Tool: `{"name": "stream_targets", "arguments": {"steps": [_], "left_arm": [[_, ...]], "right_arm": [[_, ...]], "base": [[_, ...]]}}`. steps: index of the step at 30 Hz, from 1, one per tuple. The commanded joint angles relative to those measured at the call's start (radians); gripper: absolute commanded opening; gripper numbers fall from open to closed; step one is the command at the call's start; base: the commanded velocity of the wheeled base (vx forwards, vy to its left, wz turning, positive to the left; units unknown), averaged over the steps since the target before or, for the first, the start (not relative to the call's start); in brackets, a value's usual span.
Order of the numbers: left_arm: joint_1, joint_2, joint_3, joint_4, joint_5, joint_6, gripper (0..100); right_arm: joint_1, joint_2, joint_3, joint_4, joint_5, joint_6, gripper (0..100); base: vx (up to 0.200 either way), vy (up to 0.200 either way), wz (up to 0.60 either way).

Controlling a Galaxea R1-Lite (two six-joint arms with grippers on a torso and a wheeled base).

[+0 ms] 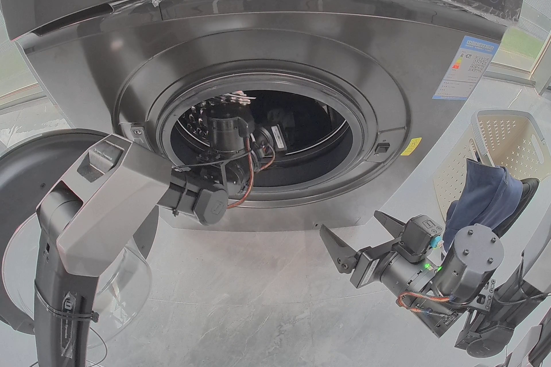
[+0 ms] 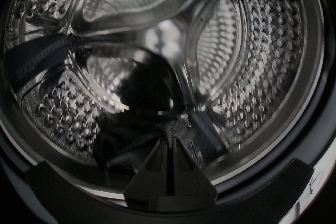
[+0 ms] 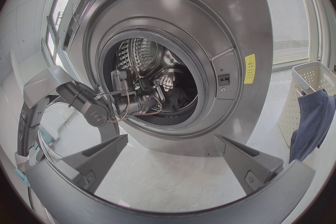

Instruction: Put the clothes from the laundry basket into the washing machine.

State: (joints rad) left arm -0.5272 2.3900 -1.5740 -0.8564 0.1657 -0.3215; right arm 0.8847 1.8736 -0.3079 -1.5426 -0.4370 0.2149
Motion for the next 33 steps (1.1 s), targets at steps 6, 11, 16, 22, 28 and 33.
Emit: {"name": "stream_targets", "arguments": {"steps": [6, 11, 16, 22, 28, 33], "left_arm": [[0.035, 0.147, -0.304, -0.052, 0.077, -0.03, 0], [0.035, 0.164, -0.325, -0.052, 0.077, -0.024, 0], [0.024, 0.156, -0.317, -0.049, 0.077, -0.022, 100], [0.015, 0.152, -0.294, -0.049, 0.077, -0.021, 100], [-0.031, 0.086, -0.161, -0.059, 0.07, -0.016, 100], [-0.073, 0.049, -0.075, -0.082, 0.061, -0.01, 100]], "right_arm": [[-0.001, -0.001, -0.005, -0.001, 0.0, 0.0, 100], [-0.004, -0.001, -0.005, -0.001, 0.001, 0.001, 100], [-0.004, -0.001, -0.005, 0.001, 0.001, 0.001, 100], [-0.004, -0.001, -0.005, -0.001, 0.001, 0.001, 100], [-0.006, -0.001, -0.002, -0.001, 0.001, 0.001, 100], [-0.007, -0.002, 0.0, -0.001, 0.001, 0.001, 100]], "base": [[0.0, 0.0, 0.0], [0.0, 0.0, 0.0], [0.0, 0.0, 0.0], [0.0, 0.0, 0.0], [0.0, 0.0, 0.0], [0.0, 0.0, 0.0]]}}
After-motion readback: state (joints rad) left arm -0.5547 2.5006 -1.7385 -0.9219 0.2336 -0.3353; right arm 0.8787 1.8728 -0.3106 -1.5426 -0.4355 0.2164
